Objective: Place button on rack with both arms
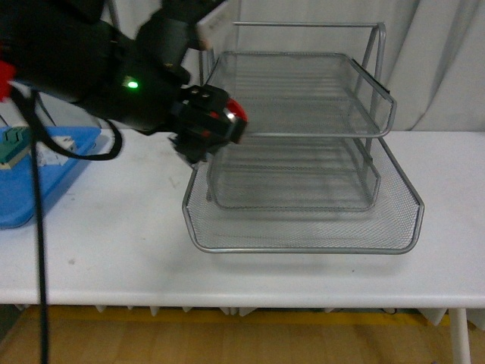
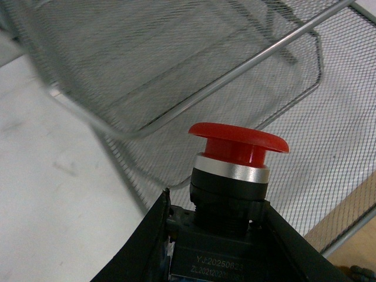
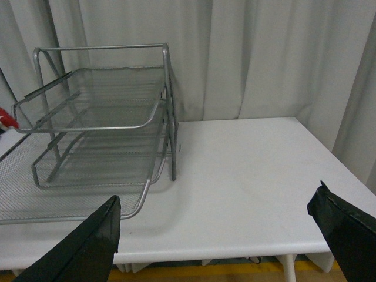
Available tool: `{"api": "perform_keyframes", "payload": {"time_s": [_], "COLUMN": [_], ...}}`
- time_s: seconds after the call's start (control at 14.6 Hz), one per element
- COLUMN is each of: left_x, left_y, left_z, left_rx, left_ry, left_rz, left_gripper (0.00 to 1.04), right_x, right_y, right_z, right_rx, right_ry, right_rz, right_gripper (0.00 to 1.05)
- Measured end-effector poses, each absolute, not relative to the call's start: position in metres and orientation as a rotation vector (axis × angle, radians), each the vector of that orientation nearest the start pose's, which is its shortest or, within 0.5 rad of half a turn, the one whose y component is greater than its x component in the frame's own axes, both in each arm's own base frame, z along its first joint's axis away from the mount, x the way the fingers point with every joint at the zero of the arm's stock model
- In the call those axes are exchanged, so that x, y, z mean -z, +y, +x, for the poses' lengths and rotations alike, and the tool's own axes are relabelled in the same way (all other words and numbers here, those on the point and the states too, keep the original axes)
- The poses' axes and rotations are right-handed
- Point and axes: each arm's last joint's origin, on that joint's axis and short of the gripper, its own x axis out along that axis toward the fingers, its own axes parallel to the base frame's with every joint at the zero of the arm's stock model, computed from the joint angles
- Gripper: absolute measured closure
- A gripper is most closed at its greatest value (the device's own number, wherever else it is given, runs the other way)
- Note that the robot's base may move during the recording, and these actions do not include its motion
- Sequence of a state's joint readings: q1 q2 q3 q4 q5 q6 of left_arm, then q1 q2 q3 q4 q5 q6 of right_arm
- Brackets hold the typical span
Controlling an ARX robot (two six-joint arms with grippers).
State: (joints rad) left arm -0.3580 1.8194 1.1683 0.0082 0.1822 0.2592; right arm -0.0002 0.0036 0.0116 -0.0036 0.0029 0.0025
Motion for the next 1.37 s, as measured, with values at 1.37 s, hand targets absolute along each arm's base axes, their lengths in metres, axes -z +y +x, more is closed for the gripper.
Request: {"api": "perform_keyframes", "payload": {"time_s": [1.37], "left_x": [-0.154], "left_y": [-0.211], "left_z": [0.409], "left_rx": [0.646], "left_ry": [0.631], "left_rz": [0.404], "left_gripper": [0.28], "right_x": [-0.167], "right_y": [0.0], "right_z": [0.097], "right_rx": [0.003], "right_ry": [-0.004], "right_rz": [0.002], "right_gripper": [0.06]}}
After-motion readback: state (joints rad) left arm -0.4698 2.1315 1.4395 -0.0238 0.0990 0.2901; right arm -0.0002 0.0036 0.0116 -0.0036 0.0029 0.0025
